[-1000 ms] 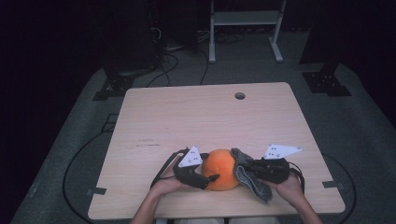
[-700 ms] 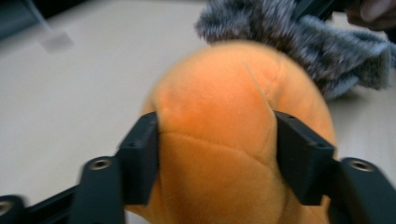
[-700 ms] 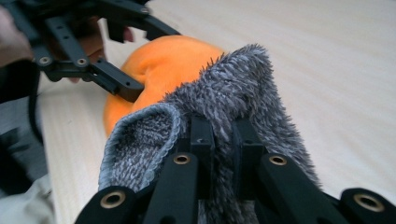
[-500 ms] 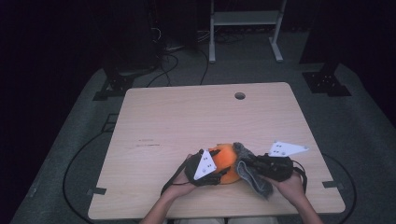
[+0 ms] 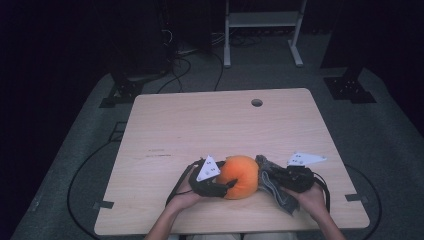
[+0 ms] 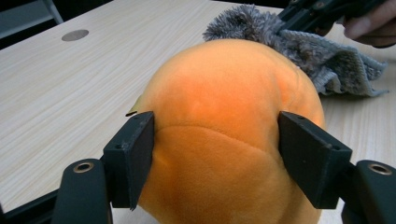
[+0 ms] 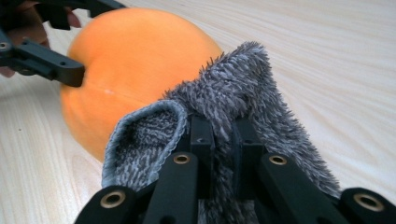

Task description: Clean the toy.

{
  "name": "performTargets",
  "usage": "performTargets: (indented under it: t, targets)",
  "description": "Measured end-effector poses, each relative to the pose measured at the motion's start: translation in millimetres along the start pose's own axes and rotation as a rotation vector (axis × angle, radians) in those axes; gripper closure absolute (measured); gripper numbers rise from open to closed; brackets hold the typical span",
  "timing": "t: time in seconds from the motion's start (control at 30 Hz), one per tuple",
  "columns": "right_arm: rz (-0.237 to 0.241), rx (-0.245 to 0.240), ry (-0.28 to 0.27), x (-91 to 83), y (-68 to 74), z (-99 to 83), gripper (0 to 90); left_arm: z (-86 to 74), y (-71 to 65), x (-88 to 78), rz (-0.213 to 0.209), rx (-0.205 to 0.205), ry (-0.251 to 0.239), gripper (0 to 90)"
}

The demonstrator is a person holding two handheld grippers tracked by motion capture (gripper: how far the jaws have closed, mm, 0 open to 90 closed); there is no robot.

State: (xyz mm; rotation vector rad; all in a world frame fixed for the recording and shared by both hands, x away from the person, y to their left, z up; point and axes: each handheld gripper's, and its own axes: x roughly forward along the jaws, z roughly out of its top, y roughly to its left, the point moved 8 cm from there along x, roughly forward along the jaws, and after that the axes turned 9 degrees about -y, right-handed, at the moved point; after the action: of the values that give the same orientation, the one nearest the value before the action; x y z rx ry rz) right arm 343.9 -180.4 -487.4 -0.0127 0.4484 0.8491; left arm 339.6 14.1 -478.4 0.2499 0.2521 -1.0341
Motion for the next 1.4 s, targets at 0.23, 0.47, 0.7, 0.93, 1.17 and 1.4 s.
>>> performTargets:
  t: [0.23,0.47,0.7,0.93,1.17,1.4]
  targets:
    - [0.106,-0.059,-0.065,0.1,29.5,20.7,81.0,4.1,-8.1,-3.4,-0.084,0.021,-0.002,26.0]
    - [0.101,-0.070,-0.048,-0.4,27.9,12.5,80.9,2.1,-4.5,8.7,-0.025,0.039,0.040,18.7]
    - [0.078,-0.065,-0.136,-13.6,27.7,32.1,81.0,21.1,-14.4,13.2,0.105,0.272,-0.068,38.9]
    - [0.117,-0.109,-0.092,3.4,43.4,21.7,81.0,26.2,1.0,1.7,0.042,0.015,-0.105,12.5]
    - [0.082,-0.096,-0.080,0.7,31.9,16.9,81.0,9.6,-1.5,6.1,-0.013,-0.044,-0.014,25.3]
    - [0.021,-0.008,-0.049,-5.3,5.4,6.5,81.0,7.0,-3.0,2.8,-0.028,-0.006,-0.008,27.3]
